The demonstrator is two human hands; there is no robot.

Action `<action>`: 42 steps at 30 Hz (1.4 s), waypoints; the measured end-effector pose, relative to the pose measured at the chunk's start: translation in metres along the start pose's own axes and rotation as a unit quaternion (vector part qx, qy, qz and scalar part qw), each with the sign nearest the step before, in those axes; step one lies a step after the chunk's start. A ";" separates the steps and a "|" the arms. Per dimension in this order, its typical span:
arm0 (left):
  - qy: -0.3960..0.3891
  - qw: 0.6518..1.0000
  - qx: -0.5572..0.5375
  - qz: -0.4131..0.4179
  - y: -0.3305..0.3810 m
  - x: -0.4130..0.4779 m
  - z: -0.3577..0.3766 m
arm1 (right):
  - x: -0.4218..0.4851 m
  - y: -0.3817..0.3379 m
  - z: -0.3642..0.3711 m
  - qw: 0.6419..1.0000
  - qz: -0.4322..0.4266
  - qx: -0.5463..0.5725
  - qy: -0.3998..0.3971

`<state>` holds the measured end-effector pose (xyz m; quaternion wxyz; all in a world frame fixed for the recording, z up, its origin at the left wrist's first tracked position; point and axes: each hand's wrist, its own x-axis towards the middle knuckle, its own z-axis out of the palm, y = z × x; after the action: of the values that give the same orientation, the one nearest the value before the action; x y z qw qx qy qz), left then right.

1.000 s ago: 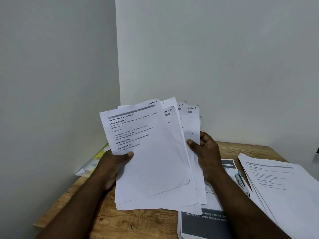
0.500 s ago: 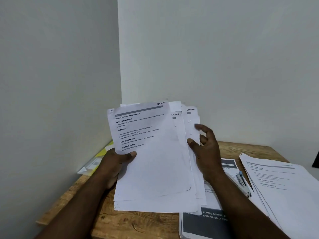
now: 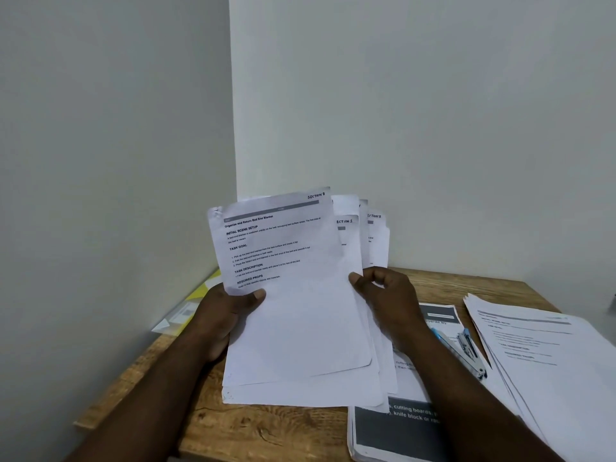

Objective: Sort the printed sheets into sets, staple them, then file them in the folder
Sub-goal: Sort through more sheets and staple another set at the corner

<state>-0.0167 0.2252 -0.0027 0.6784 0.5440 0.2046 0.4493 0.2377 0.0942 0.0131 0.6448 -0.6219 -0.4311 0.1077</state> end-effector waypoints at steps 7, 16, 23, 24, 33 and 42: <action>0.006 1.000 0.008 -0.027 0.002 0.000 -0.001 | 0.001 -0.003 0.001 1.000 -0.008 0.027 0.000; 0.009 1.000 0.001 -0.027 0.004 -0.002 0.000 | -0.001 -0.010 0.001 0.988 -0.028 0.152 -0.008; 0.015 1.000 0.008 -0.020 0.002 -0.001 0.000 | 0.001 -0.002 -0.002 0.994 -0.059 0.094 0.013; 0.013 1.000 0.007 -0.020 0.002 -0.001 0.000 | 0.001 -0.002 -0.002 0.993 -0.056 0.099 0.015; -0.022 0.999 -0.003 -0.024 -0.002 0.003 -0.006 | 0.007 0.000 -0.002 0.992 -0.011 0.127 0.021; -0.026 1.000 -0.002 -0.004 -0.003 0.002 -0.006 | 0.004 -0.007 0.002 0.993 0.014 0.119 0.001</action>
<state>-0.0189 0.2303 -0.0066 0.6866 0.5531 0.1879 0.4329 0.2366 0.0967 0.0206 0.7131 -0.5470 -0.4055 0.1668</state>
